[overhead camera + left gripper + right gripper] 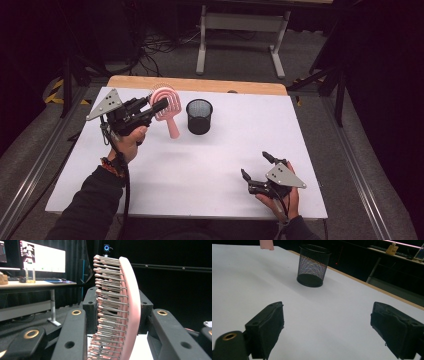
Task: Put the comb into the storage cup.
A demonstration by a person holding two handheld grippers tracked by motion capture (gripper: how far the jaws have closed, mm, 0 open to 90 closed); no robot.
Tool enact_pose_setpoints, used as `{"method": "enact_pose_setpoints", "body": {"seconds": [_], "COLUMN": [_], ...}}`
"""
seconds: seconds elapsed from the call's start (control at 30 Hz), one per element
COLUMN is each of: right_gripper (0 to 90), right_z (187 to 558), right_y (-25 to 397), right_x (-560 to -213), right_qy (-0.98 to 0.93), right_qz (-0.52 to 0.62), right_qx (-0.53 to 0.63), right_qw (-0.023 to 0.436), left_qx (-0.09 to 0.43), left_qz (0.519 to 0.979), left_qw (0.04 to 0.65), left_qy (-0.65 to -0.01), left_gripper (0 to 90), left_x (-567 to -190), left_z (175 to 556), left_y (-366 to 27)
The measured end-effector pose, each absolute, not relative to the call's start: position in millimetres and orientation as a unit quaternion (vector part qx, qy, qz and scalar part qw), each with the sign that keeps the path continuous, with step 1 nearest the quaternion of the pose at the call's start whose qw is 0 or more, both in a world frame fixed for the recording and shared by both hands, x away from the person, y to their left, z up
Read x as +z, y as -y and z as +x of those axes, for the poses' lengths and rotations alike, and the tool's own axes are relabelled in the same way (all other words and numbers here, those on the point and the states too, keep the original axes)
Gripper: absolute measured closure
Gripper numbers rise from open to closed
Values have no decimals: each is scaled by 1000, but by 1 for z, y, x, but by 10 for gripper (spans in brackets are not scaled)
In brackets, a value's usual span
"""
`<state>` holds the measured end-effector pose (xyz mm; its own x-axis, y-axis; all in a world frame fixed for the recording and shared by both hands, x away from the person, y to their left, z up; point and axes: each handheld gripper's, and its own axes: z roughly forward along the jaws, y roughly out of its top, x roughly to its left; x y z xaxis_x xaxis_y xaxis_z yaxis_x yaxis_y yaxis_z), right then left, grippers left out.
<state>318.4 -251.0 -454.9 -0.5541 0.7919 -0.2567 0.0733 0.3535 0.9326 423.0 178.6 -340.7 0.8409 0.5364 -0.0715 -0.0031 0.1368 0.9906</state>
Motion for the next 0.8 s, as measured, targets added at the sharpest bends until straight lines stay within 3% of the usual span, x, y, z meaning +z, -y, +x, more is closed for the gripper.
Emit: {"method": "enact_pose_setpoints", "body": {"seconds": [0.8], "right_gripper": [131], "right_z": [317], "right_y": [250], "right_x": [-455], "right_qy": [-734], "right_qz": [289], "right_qx": [486], "right_qw": [377], "left_qx": [194], "left_qz": [628], "left_qw": [731], "left_qy": [-184], "left_gripper": [634], "left_x": [-300], "left_z": [442], "left_y": [-161]}}
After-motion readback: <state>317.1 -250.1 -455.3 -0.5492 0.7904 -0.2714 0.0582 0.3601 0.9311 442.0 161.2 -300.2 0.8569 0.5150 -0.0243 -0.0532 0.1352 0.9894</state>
